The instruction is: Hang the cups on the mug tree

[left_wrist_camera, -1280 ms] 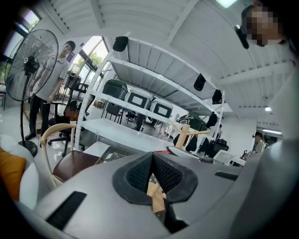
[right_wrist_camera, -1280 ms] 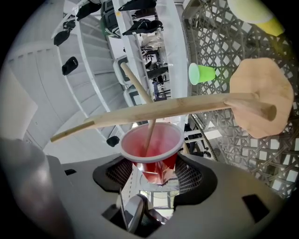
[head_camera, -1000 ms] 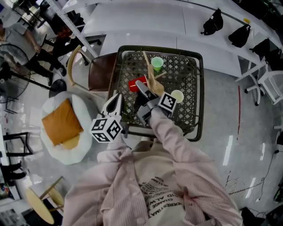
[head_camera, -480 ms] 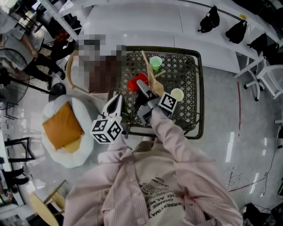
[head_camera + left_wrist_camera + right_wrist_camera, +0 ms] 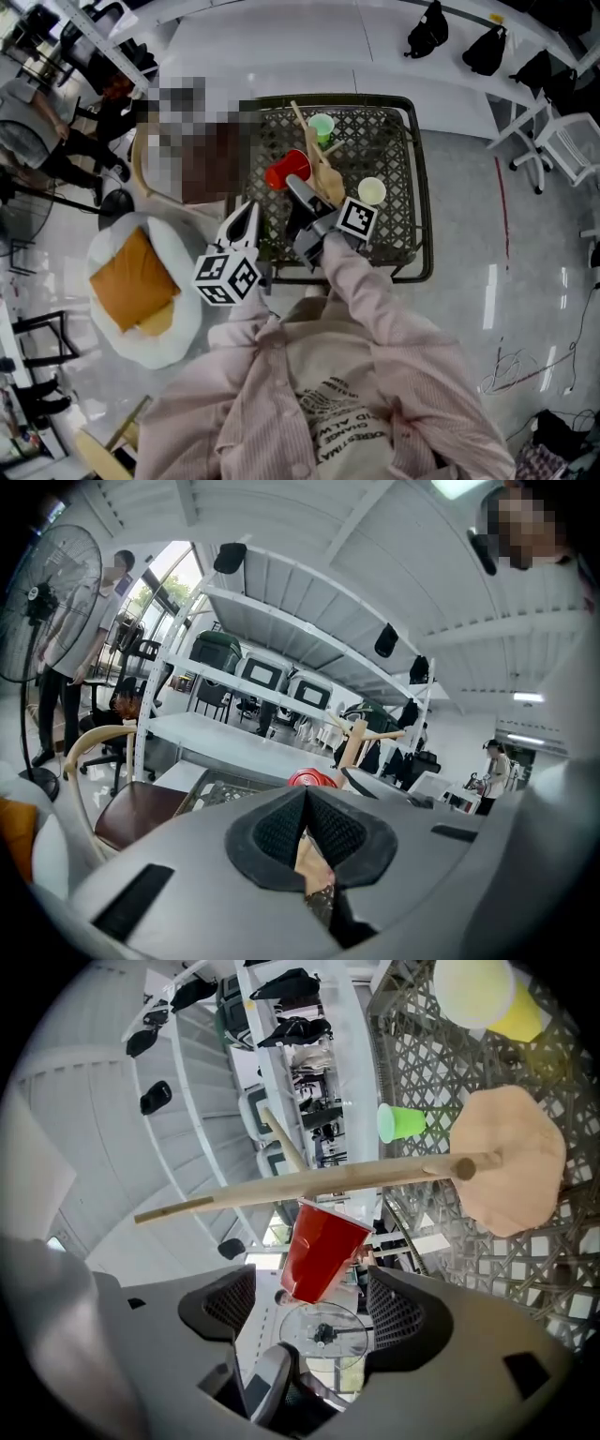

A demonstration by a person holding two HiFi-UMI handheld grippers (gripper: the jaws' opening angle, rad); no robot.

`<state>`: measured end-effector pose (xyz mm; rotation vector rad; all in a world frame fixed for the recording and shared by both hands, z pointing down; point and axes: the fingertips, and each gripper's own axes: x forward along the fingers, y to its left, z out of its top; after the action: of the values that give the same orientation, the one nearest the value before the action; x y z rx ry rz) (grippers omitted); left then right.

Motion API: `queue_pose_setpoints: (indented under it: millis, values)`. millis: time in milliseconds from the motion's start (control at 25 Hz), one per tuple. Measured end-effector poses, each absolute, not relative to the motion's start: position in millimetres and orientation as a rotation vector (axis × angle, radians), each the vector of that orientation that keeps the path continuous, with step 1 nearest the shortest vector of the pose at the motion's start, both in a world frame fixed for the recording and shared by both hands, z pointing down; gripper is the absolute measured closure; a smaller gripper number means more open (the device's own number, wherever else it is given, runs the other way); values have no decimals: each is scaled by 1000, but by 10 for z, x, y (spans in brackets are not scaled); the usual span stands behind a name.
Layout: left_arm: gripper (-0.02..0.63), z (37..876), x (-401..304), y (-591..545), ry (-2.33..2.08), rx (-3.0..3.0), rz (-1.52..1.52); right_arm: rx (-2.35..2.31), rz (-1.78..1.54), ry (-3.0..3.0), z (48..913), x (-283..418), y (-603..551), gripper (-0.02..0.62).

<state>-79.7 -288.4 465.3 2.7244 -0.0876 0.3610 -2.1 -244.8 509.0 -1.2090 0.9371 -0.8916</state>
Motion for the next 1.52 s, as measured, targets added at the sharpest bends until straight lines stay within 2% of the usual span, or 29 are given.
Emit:
queue_pose_setpoints:
  millis: [720, 1520]
  values:
    - [607, 4861, -678, -2311, 147, 2691, 438, -1669, -744, 1218, 4892, -105, -1668, 265]
    - [607, 5220, -535, -1573, -36, 2600, 525, -2047, -967, 1381, 5544, 286, -685, 265]
